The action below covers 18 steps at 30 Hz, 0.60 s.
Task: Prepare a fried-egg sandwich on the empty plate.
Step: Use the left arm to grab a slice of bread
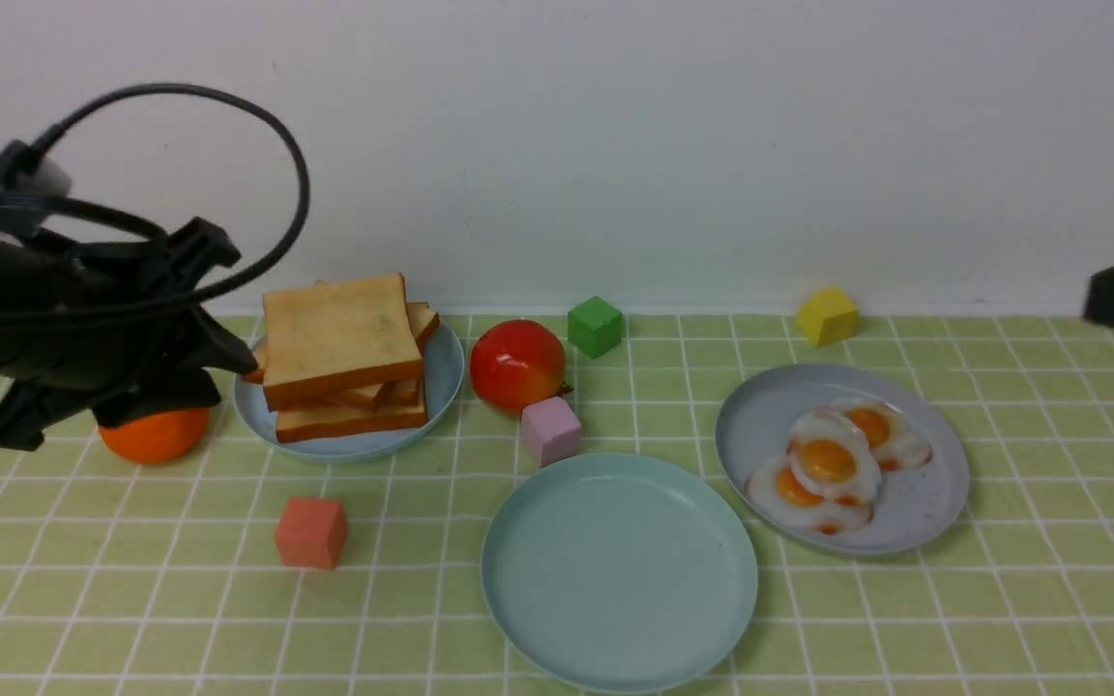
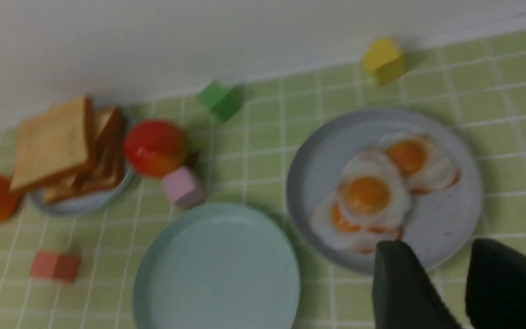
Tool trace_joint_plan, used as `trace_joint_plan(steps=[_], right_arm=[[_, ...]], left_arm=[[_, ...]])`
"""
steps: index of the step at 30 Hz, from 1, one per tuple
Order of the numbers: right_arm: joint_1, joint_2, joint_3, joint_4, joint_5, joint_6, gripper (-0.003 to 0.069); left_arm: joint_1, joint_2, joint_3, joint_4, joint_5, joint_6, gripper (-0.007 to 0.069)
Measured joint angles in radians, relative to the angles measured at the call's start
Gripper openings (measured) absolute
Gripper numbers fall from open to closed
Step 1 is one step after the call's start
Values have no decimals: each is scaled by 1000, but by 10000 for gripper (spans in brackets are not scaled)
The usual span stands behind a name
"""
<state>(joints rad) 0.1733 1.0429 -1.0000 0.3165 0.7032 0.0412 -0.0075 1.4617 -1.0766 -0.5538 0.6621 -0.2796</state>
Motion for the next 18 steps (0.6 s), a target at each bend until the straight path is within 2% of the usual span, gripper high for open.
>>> trace_joint_plan(steps=[2, 6, 11, 15, 16, 18], right_arm=[[38, 6, 0, 50, 9, -67, 241], [95, 6, 0, 106, 11, -124, 241], [137, 6, 0, 131, 11, -145, 241], [146, 6, 0, 161, 11, -147, 241], [146, 6, 0, 161, 11, -147, 241], [146, 6, 0, 176, 11, -148, 241]], left_arm=[[45, 72, -54, -42, 31, 21, 239], [109, 171, -121, -62, 41, 35, 267], [121, 278, -158, -91, 42, 82, 382], [121, 345, -160, -186, 18, 200, 456], [121, 347, -160, -192, 17, 213, 458], [121, 378, -161, -290, -7, 296, 465]])
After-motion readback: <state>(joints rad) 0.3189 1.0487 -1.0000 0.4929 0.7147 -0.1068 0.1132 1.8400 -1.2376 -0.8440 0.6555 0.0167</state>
